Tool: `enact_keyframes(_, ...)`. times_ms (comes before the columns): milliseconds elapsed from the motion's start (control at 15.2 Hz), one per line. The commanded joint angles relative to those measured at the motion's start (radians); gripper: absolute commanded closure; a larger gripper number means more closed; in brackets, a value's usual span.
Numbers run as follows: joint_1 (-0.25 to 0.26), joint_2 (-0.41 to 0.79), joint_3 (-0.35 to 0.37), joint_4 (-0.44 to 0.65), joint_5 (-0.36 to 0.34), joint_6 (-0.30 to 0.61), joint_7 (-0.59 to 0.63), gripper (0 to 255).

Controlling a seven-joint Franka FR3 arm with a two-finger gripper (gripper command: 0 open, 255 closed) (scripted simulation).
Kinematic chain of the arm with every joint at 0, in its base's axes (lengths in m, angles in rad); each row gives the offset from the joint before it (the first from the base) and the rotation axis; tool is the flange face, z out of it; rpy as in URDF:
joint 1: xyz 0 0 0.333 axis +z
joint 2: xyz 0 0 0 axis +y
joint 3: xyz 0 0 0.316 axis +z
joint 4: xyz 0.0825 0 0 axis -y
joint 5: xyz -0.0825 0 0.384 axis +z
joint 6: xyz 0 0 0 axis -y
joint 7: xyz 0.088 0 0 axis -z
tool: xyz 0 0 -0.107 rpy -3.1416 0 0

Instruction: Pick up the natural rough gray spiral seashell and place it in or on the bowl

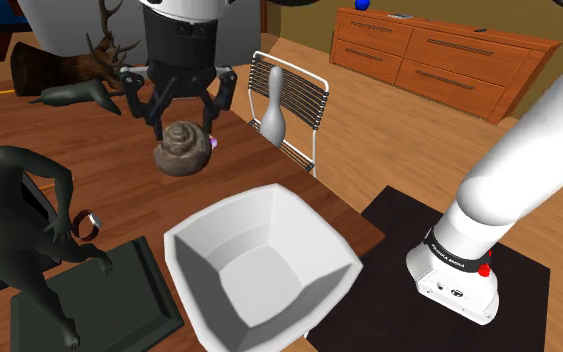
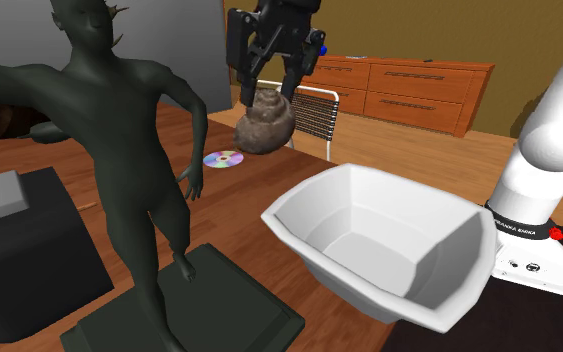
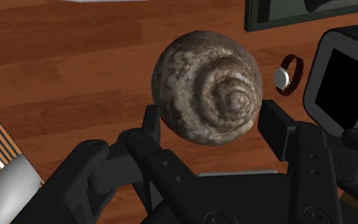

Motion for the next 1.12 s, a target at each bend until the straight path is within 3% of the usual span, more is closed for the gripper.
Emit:
enact_keyframes(0, 0.014, -0.108, -0.032, -0.06, 0.1, -0.001, -0.041, 255)
enact_keyframes(330, 0.119, -0.31, -0.119, -0.174, 0.248, -0.039, -0.072, 255)
enact_keyframes(660, 0.218, -0.458, -0.172, -0.25, 0.332, -0.095, -0.06, 255)
enact_keyframes(1056, 0.228, -0.466, -0.153, -0.332, 0.347, -0.018, -0.06, 255)
